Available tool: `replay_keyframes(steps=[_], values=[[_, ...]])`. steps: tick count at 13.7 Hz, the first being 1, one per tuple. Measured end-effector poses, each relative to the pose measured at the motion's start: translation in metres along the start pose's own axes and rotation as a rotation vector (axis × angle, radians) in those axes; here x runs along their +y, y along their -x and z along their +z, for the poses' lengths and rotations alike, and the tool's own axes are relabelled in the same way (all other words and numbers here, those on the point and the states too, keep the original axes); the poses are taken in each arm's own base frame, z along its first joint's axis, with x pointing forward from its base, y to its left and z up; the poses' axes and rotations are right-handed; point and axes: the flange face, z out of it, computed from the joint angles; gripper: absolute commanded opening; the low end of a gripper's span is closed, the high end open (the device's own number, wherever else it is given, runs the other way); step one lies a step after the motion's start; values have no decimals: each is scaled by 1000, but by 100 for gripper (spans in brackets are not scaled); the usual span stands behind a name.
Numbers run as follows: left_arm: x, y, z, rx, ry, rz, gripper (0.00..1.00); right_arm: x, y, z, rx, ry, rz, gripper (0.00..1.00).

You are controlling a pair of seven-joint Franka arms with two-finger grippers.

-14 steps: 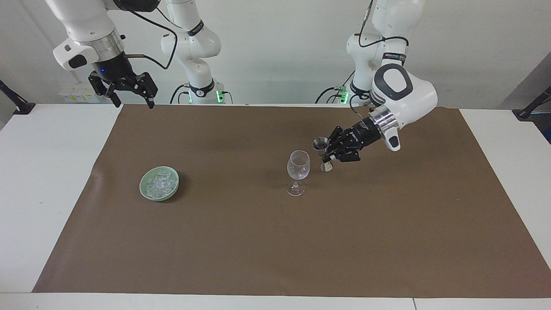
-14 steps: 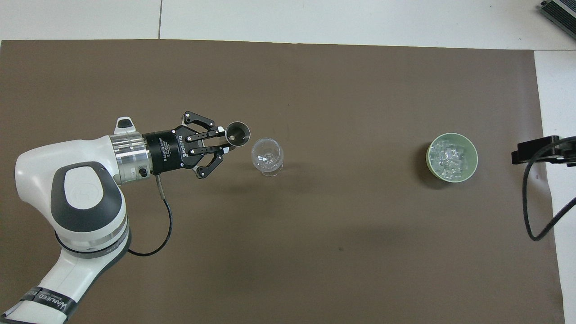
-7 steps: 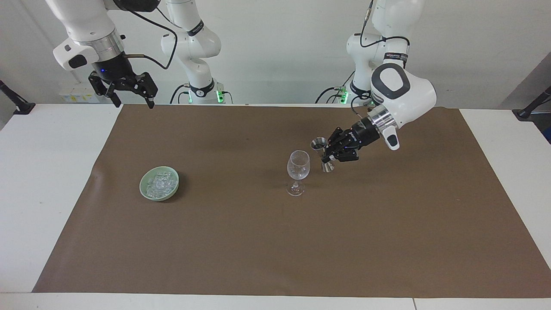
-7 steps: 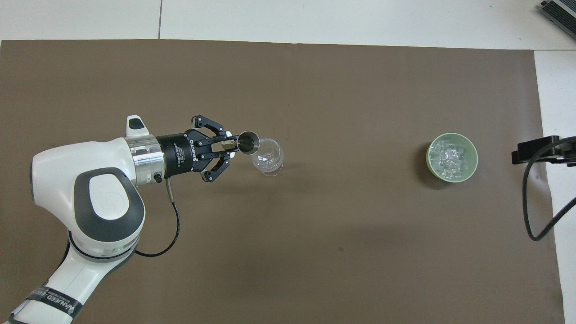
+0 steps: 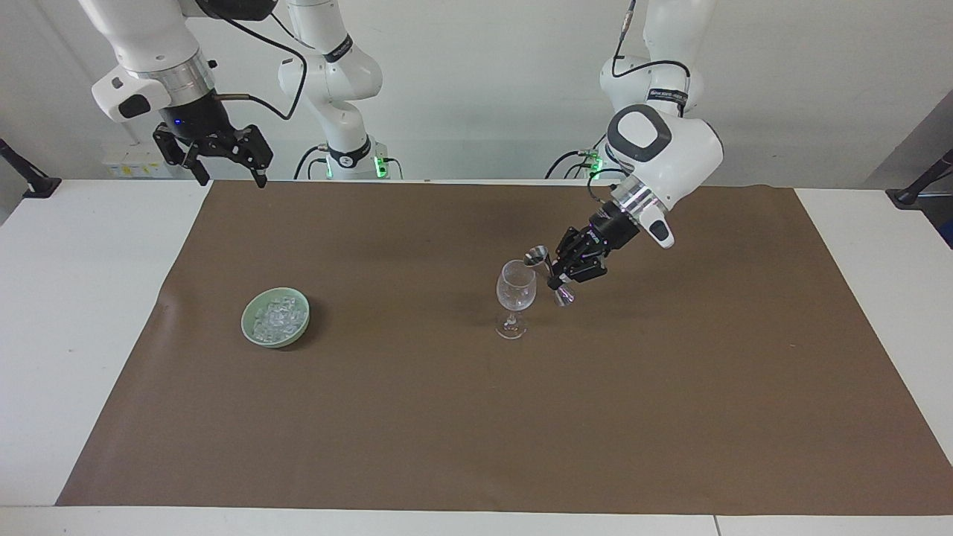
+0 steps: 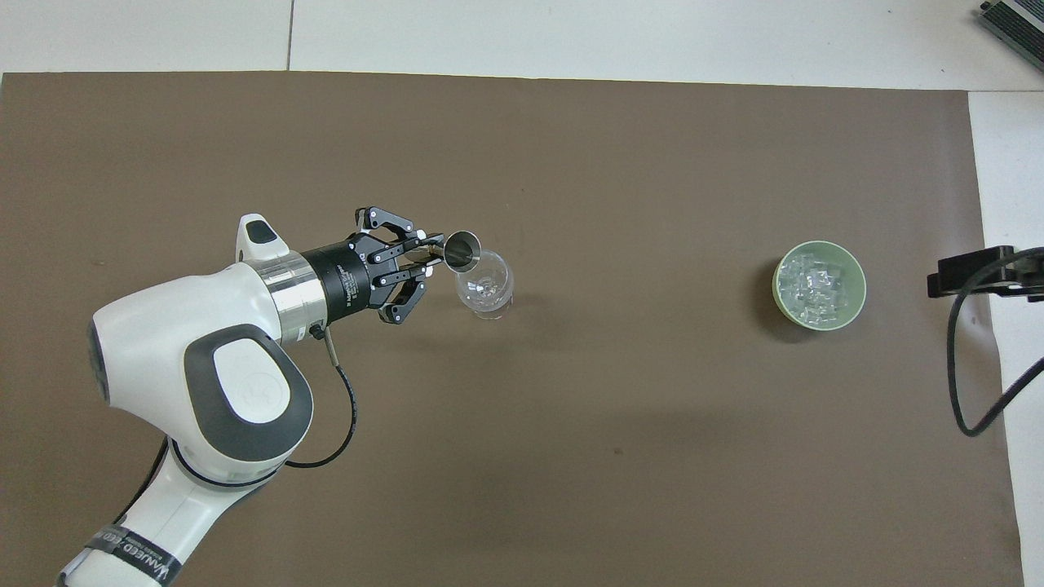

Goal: Pour wine and add ice with both arms
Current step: 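Tilt the jigger over the wine glass with the left gripper, then hold the jigger tipped over the glass to pour with the left gripper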

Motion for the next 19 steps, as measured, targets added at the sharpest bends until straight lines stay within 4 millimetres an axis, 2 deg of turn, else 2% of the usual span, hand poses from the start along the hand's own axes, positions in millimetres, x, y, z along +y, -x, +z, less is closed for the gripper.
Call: replay_keyframes(steps=[4,10,15,19], values=[[-8,8,5,82,84,82,0,0,0,0,0,0,0,100],[-26,6,12,168,118,236,0,0,0,0,0,0,0,100],[-22,7,6,189,149,269,0,0,0,0,0,0,0,100],[-25,17,4,213,177,356,0,0,0,0,0,0,0,100]])
